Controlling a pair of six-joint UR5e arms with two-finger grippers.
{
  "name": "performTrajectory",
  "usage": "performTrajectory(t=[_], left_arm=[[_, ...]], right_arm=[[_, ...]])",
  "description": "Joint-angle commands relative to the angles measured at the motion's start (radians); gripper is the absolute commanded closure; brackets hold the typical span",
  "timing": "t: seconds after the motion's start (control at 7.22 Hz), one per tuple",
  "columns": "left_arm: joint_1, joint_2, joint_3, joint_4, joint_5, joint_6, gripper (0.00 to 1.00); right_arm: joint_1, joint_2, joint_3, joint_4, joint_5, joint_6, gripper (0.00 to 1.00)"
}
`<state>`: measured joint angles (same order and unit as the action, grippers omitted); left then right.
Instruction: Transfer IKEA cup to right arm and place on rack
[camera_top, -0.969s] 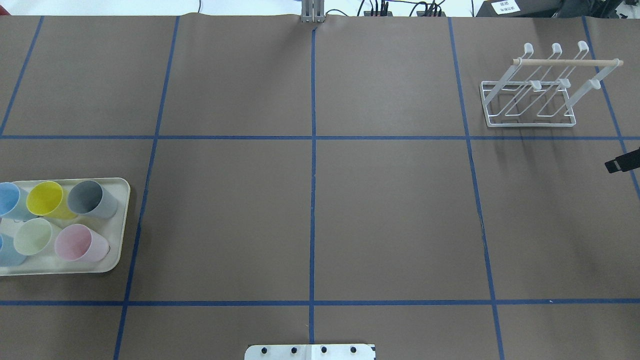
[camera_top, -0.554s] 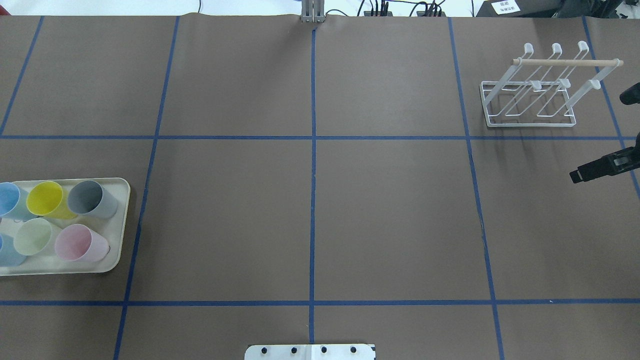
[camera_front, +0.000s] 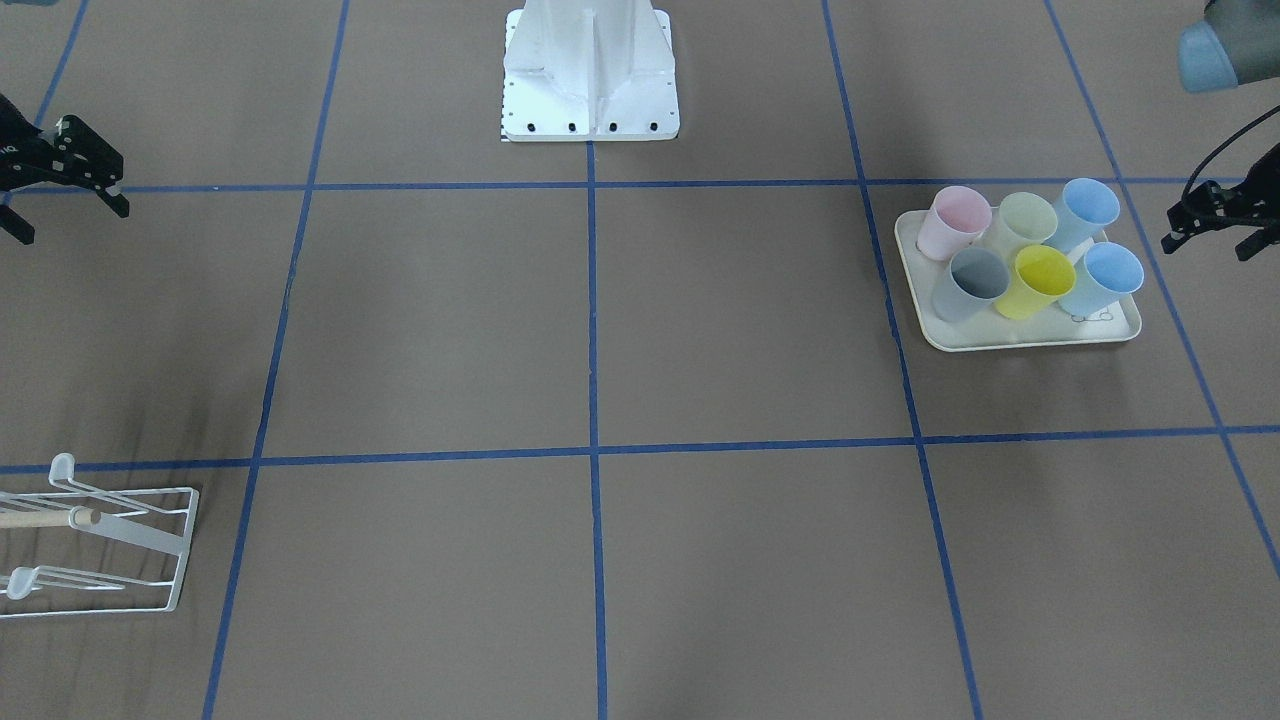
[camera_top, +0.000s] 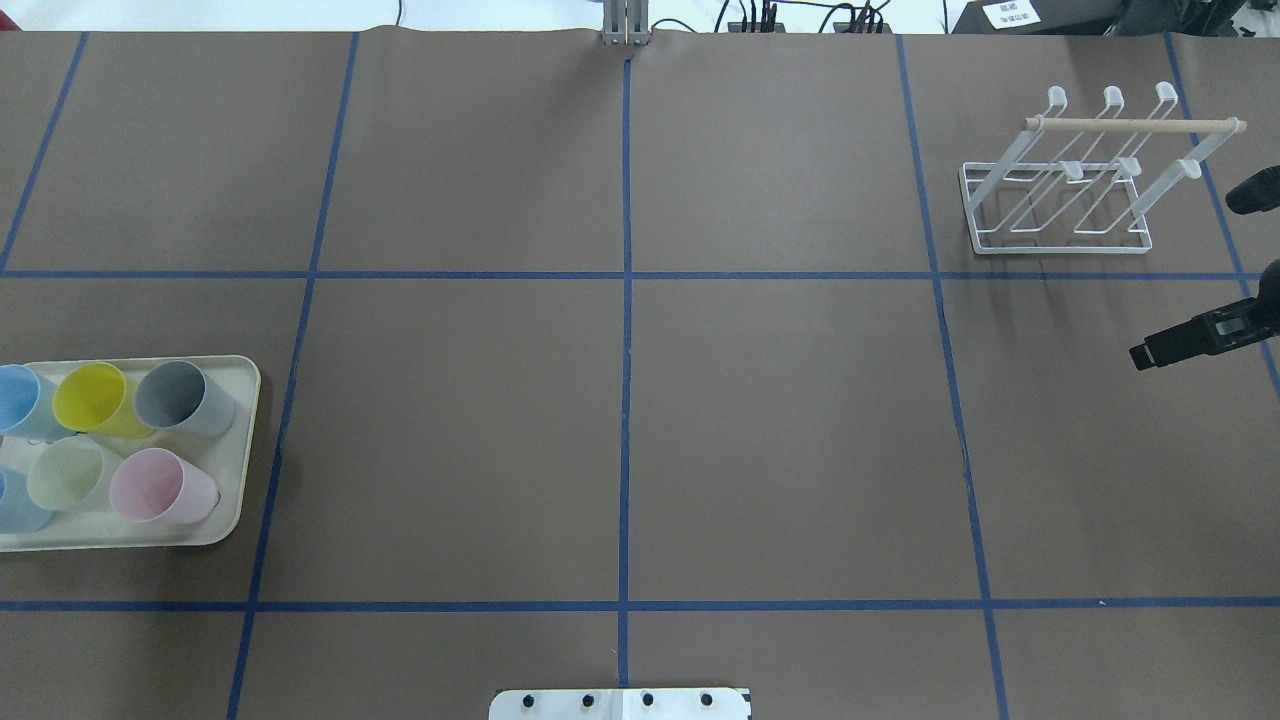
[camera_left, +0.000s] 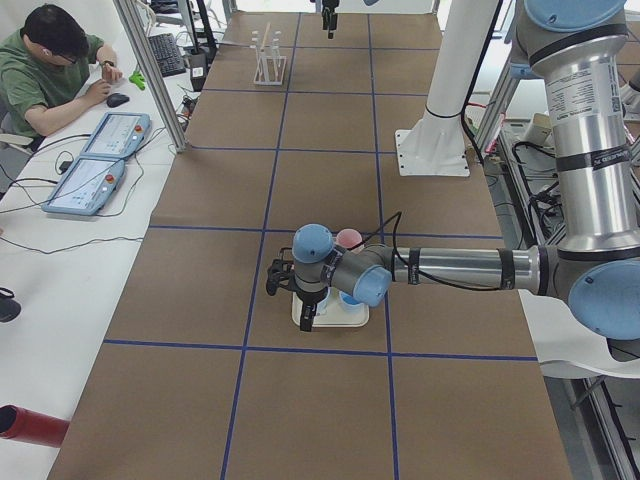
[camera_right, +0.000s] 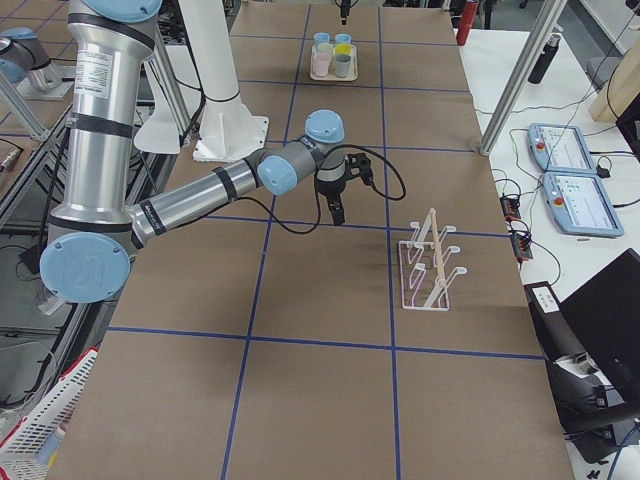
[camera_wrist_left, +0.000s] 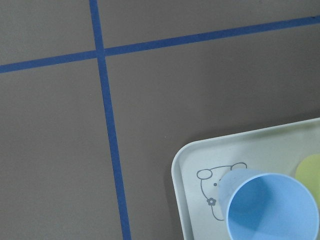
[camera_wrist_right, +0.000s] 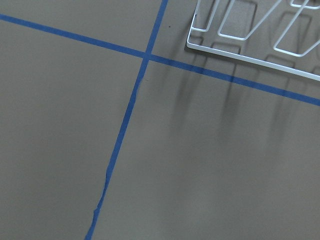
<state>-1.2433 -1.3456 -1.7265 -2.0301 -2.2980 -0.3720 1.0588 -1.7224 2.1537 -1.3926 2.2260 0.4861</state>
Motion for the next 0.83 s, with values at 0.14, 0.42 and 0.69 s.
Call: performTrajectory(t=[0.14, 0.42, 0.69], left_arm=[[0.076, -0.003, 0.056, -0.122, -0.009, -0.123, 0.02], [0.077, -0.003, 0.059, -0.131, -0.012, -0.131, 0.19], [0.081, -0.009, 0.059, -0.131, -0.014, -0.134, 0.35]], right_arm=[[-0.002, 0.0, 0.0, 0.001, 0.0, 0.0, 0.0], [-0.002, 0.0, 0.0, 0.0, 0.001, 0.0, 0.0], [-0.002, 0.0, 0.0, 0.001, 0.001, 0.0, 0.0]])
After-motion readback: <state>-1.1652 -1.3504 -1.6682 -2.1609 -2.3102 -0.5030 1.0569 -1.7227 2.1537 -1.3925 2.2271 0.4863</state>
